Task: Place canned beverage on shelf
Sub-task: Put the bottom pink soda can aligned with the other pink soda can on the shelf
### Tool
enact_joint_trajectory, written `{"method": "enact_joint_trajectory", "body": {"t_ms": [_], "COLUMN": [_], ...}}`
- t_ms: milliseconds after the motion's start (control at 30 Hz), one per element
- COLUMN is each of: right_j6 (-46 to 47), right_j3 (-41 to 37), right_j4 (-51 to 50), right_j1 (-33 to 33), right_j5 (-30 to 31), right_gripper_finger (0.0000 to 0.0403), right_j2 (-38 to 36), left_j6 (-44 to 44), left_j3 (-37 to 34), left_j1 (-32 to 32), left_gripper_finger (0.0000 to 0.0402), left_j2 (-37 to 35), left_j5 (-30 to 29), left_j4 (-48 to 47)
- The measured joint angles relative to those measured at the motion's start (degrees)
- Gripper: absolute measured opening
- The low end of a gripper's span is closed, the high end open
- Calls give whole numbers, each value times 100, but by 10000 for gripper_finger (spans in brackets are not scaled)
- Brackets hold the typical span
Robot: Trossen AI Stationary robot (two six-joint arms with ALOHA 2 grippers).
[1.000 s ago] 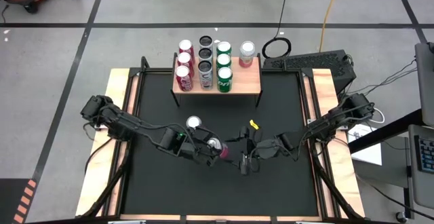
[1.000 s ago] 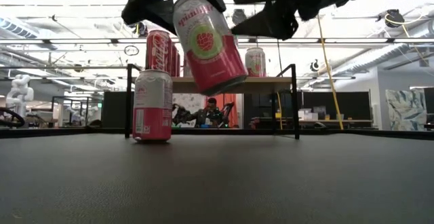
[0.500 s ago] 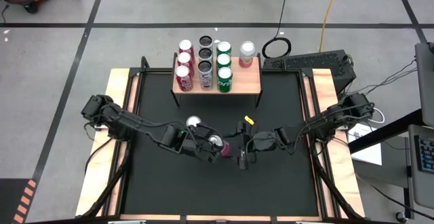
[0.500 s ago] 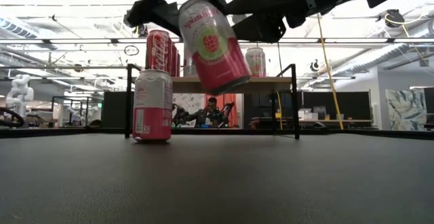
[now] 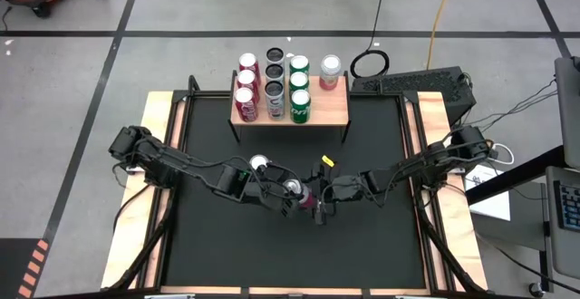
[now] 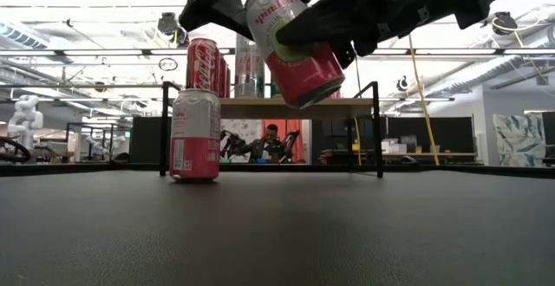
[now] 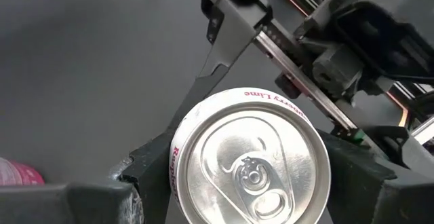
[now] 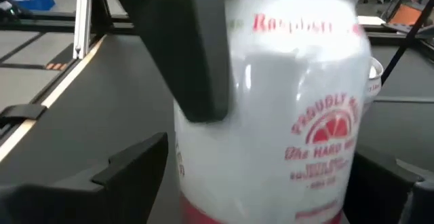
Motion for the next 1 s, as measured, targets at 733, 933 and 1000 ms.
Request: {"method": "enact_joint_trajectory", "body": {"t_ms": [733,933,1000], "right_j6": [-209,-171,-174], "right_j3": [-2,-7,-9], "right_j4": [264,203,202], "right_j1": [-44,-37,-27], "right_j5": [74,-138,-162], "right_gripper_finger": [264,268,268], "right_j2": [16,23,25], "left_j6": [420,1147,1336], "left_j3": [-4,-4,-4], "left_j1": [15,-63,-116], "left_gripper_finger": [296,357,374], "left_j2": [0,-2,-2], "left_j5": [-113,-327,-336], "left_j4": [10,162,335]}}
